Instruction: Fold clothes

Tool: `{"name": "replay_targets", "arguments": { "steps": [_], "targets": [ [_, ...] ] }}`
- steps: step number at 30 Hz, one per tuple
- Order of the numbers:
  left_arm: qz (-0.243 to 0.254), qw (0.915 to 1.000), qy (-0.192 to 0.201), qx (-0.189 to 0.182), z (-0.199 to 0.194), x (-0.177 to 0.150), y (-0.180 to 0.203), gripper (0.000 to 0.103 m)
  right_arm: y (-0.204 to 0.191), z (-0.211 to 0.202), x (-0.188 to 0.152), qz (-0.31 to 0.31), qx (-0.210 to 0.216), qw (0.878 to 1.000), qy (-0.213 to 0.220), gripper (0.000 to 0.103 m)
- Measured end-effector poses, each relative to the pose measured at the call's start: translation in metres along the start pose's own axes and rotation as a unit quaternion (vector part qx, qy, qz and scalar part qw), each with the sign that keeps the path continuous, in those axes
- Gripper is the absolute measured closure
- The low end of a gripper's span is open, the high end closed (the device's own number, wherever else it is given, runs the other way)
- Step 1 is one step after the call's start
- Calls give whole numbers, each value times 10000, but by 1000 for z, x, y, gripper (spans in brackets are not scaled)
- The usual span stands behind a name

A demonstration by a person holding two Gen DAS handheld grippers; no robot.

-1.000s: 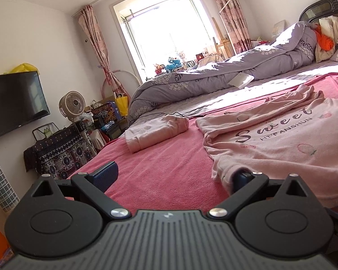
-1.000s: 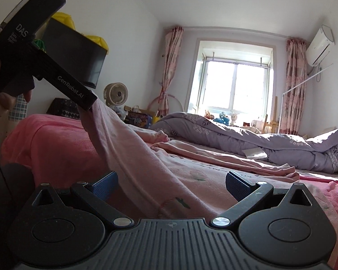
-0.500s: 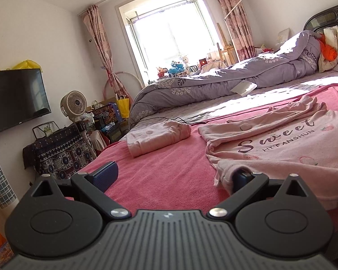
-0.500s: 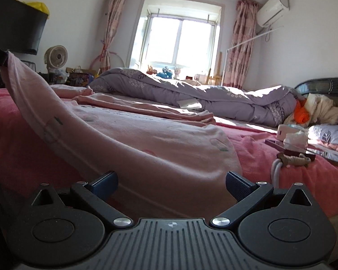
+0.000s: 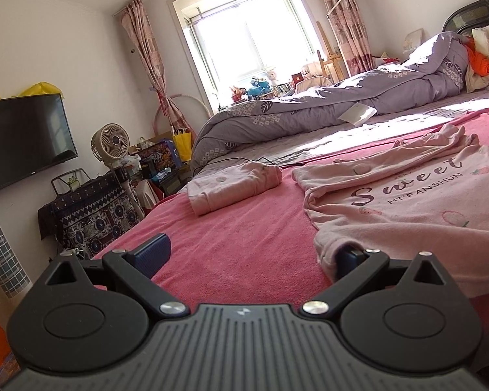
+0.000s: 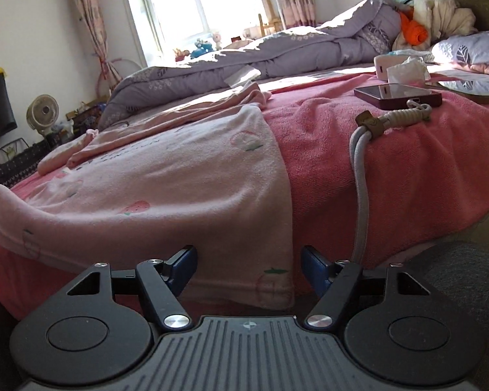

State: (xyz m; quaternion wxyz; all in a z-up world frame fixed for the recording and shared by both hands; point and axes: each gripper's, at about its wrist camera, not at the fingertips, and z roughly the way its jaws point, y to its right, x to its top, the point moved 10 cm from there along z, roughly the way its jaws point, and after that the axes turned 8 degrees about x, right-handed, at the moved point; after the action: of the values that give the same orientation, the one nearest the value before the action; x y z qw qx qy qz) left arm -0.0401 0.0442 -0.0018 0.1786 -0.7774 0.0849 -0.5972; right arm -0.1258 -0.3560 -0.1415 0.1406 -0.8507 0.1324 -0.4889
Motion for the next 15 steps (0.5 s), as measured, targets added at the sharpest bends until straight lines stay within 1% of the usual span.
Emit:
{"name": "replay_targets", "arguments": {
  "steps": [1, 3, 4, 5, 7, 9, 12, 15],
  "targets": [
    [-7, 10000, -11, -3, 1, 0, 0, 2, 4, 2, -3, 138, -1, 9999, -54, 33],
    [-3, 10000, -27, 0, 3, -1, 0, 2, 11, 5, -7, 482, 143, 9986, -173, 44],
    [3, 10000, -34, 4, 4, -2, 0, 2, 10, 5, -8, 577, 298, 9974, -306, 70],
    [1, 10000, -38, 8, 5, -2, 1, 2, 10, 4, -8, 715, 432, 9956, -415, 92],
    [-36, 10000, -38, 14, 8, 0, 0, 2, 7, -4, -1, 999, 690, 9914, -498, 93],
    [-99, 9999, -19, 3, 10, 2, -2, 2, 3, -18, 13, 1228, 979, 9868, -399, 94],
    [-270, 9996, 52, -62, 20, 16, -7, 2, 1, -40, 51, 1568, 1400, 9777, 1, 94],
    [-488, 9986, 119, -144, 34, 34, -12, 2, 5, -47, 97, 1852, 1766, 9658, 411, 94]
  ]
}}
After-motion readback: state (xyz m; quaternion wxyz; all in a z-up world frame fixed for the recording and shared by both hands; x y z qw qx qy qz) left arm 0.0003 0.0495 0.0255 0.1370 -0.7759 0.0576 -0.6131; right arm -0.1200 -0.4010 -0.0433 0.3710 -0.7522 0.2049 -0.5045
